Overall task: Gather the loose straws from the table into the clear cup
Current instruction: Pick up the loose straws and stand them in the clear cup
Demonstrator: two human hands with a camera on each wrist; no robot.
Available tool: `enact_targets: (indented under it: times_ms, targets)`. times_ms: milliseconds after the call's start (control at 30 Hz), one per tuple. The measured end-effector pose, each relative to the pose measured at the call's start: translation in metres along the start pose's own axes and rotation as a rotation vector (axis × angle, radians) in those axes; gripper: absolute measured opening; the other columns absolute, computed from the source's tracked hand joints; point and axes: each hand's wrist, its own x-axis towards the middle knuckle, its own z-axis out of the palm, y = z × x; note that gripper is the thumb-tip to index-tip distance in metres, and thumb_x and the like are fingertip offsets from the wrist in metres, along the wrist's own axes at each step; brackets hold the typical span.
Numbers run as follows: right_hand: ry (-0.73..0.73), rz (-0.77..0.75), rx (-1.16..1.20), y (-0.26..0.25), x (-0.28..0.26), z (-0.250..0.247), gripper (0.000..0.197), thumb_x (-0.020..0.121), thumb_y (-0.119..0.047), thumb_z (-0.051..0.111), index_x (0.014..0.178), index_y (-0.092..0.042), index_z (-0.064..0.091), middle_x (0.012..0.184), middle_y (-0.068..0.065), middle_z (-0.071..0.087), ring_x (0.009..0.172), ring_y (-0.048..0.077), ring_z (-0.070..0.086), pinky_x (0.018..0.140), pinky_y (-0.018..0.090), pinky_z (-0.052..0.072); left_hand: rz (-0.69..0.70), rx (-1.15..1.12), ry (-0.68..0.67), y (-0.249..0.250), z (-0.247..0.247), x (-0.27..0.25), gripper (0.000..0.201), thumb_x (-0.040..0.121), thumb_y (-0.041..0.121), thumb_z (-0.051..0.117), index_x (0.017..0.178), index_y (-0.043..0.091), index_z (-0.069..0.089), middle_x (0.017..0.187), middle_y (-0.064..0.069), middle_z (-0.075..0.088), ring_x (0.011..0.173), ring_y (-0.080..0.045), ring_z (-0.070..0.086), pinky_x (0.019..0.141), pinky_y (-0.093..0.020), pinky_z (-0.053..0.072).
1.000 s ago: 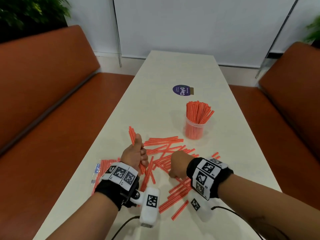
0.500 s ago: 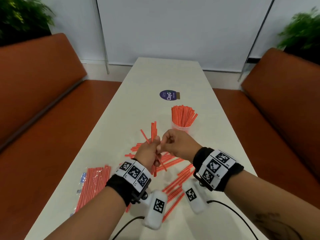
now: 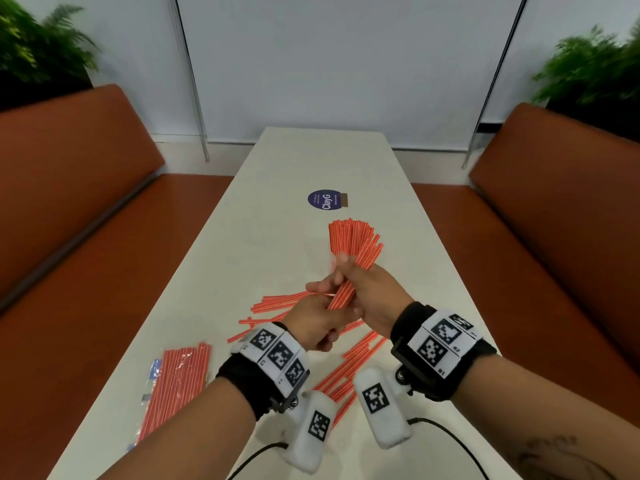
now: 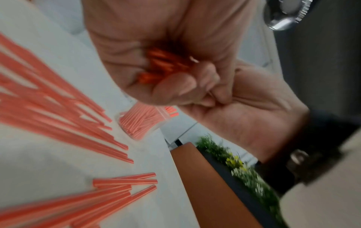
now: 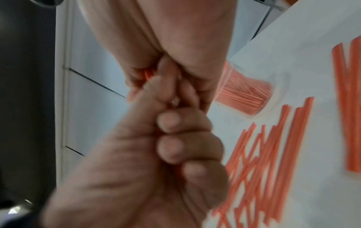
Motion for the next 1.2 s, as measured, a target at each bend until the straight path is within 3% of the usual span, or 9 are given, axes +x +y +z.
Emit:
enact_targets:
  times_ms: [67, 167, 333, 433, 500, 667, 767, 1000, 1200]
  targets:
    - [0.093, -0.096, 0.059, -0.01, 0.002, 0.001, 0.048, 0.098, -0.035, 0.037, 0.057, -0.011, 0.045, 0.049, 0.003, 0.052, 0.061, 0.023, 0.061, 0.082, 0.045, 0.054, -0.111, -0.212, -0.03, -0.005, -0.007, 0.0, 0.008, 0.086, 0.01, 0.058, 0.078, 0.01, 0.057, 0.052, 0.002, 0.053, 0.043, -0.008, 0.051, 0.044, -0.019, 0.045]
    - [0.135, -0.212, 0.025, -0.021, 0.002, 0.001, 0.051, 0.096, -0.037, 0.038, 0.051, -0.012, 0.037, 0.048, 0.004, 0.033, 0.045, 0.015, 0.041, 0.067, 0.035, 0.057, -0.198, -0.589, -0.069, -0.009, -0.016, 0.0, 0.026, 0.089, 0.01, 0.038, 0.098, -0.002, 0.059, 0.089, -0.017, 0.07, 0.074, -0.024, 0.071, 0.065, -0.028, 0.059]
    - [0.08, -0.161, -0.24, -0.002, 0.002, 0.004, 0.055, 0.092, -0.044, 0.041, 0.048, -0.012, 0.046, 0.052, 0.007, 0.052, 0.057, 0.024, 0.053, 0.069, 0.038, 0.05, -0.193, -0.7, -0.115, -0.001, -0.013, 0.007, 0.052, 0.097, 0.027, 0.023, 0.086, -0.003, 0.065, 0.104, -0.028, 0.063, 0.095, -0.038, 0.064, 0.095, -0.043, 0.046]
    - [0.091, -0.127, -0.301, 0.01, 0.004, 0.003, 0.047, 0.094, -0.041, 0.042, 0.059, -0.01, 0.045, 0.059, 0.003, 0.046, 0.058, 0.017, 0.048, 0.065, 0.031, 0.046, -0.201, -0.614, -0.083, 0.0, -0.011, 0.01, 0.048, 0.098, 0.03, 0.023, 0.111, -0.002, 0.056, 0.092, -0.019, 0.067, 0.08, -0.029, 0.069, 0.083, -0.037, 0.053]
    - [0.124, -0.19, -0.425, 0.01, 0.009, 0.0, 0.042, 0.094, -0.041, 0.041, 0.063, -0.012, 0.042, 0.058, -0.001, 0.039, 0.055, 0.012, 0.04, 0.062, 0.023, 0.039, -0.206, -0.57, -0.057, -0.002, -0.013, 0.011, 0.045, 0.098, 0.031, 0.024, 0.104, -0.001, 0.056, 0.081, -0.015, 0.069, 0.071, -0.025, 0.071, 0.069, -0.032, 0.057]
    - [0.394, -0.3, -0.493, -0.017, 0.04, -0.022, 0.041, 0.093, -0.041, 0.044, 0.06, -0.017, 0.041, 0.058, -0.004, 0.041, 0.051, 0.01, 0.038, 0.053, 0.021, 0.035, -0.19, -0.389, 0.088, 0.004, -0.034, 0.01, 0.024, 0.095, 0.025, 0.044, 0.103, 0.006, 0.056, 0.089, -0.01, 0.065, 0.071, -0.021, 0.062, 0.06, -0.028, 0.05]
    - [0.522, -0.362, -0.56, -0.029, 0.071, -0.038, 0.039, 0.091, -0.038, 0.052, 0.072, -0.004, 0.052, 0.06, -0.001, 0.048, 0.053, 0.01, 0.045, 0.053, 0.021, 0.039, -0.174, -0.318, 0.173, 0.003, -0.044, 0.011, 0.015, 0.094, 0.018, 0.047, 0.092, 0.009, 0.059, 0.079, -0.005, 0.063, 0.065, -0.019, 0.058, 0.056, -0.025, 0.046]
    - [0.371, 0.107, -0.972, -0.006, 0.116, -0.05, 0.028, 0.08, -0.032, 0.07, 0.067, -0.014, 0.053, 0.067, 0.0, 0.055, 0.064, 0.016, 0.055, 0.06, 0.024, 0.043, -0.167, -0.152, 0.231, -0.004, -0.052, 0.013, 0.014, 0.094, 0.019, 0.048, 0.097, 0.01, 0.058, 0.084, -0.004, 0.065, 0.068, -0.017, 0.06, 0.061, -0.026, 0.046]
    - [0.469, 0.048, -0.876, -0.02, 0.105, -0.051, 0.041, 0.073, -0.024, 0.077, 0.106, -0.011, 0.057, 0.102, 0.005, 0.06, 0.09, 0.02, 0.06, 0.072, 0.027, 0.05, -0.159, 0.017, 0.29, 0.003, -0.062, 0.01, 0.01, 0.094, 0.017, 0.047, 0.09, 0.013, 0.056, 0.084, -0.003, 0.062, 0.063, -0.013, 0.054, 0.056, -0.021, 0.042]
